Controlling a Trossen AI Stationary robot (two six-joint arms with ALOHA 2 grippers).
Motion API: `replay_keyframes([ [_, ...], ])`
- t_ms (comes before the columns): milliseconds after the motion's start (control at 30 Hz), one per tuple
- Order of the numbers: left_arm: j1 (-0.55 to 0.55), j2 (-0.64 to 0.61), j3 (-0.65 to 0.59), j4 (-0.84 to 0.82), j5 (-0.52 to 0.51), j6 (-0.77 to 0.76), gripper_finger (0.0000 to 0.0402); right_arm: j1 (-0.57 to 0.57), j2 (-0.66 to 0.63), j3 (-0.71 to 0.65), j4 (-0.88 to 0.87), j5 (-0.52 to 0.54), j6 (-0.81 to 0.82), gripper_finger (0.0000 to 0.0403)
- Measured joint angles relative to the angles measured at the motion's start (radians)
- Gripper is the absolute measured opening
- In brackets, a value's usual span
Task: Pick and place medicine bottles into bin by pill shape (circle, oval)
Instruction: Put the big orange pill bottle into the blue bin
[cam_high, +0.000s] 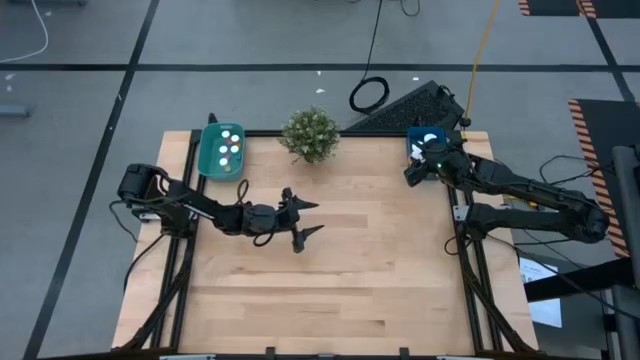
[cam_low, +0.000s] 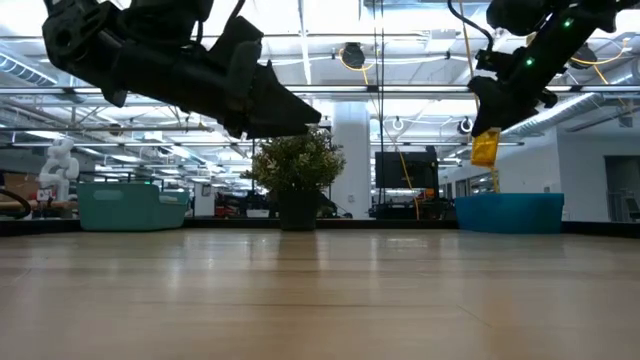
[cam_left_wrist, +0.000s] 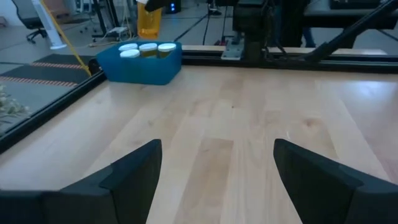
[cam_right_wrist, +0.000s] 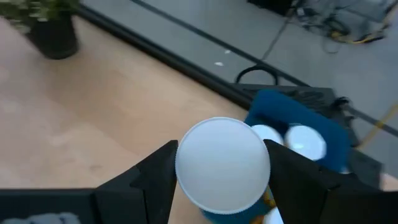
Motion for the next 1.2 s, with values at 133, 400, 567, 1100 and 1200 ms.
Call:
replay_keyframes([
  [133, -0.001, 0.0, 0.0, 0.003, 0.002, 0.004, 0.031, -0.002, 0.0, -0.001, -0.019, 0.06, 0.008, 0.0212],
  [400, 0.043, -0.055, -0.004, 0.007, 0.076, 0.046, 0.031, -0.033, 0.0, -0.045, 0.013, 0.062, 0.023, 0.0212],
  [567, 0.072, -0.14, -0.017, -0.072, 0.096, 0.044, 0.031, -0.04, 0.0, -0.079, 0.026, 0.061, 0.034, 0.0212],
  [1100, 0.07, -0.248, -0.085, -0.098, 0.079, 0.047, 0.031, -0.096, 0.0, -0.153, 0.124, 0.064, 0.036, 0.0213],
  [1200, 0.069, -0.247, -0.085, -0.104, 0.079, 0.046, 0.031, -0.107, 0.0, -0.176, 0.158, 0.063, 0.034, 0.0213],
])
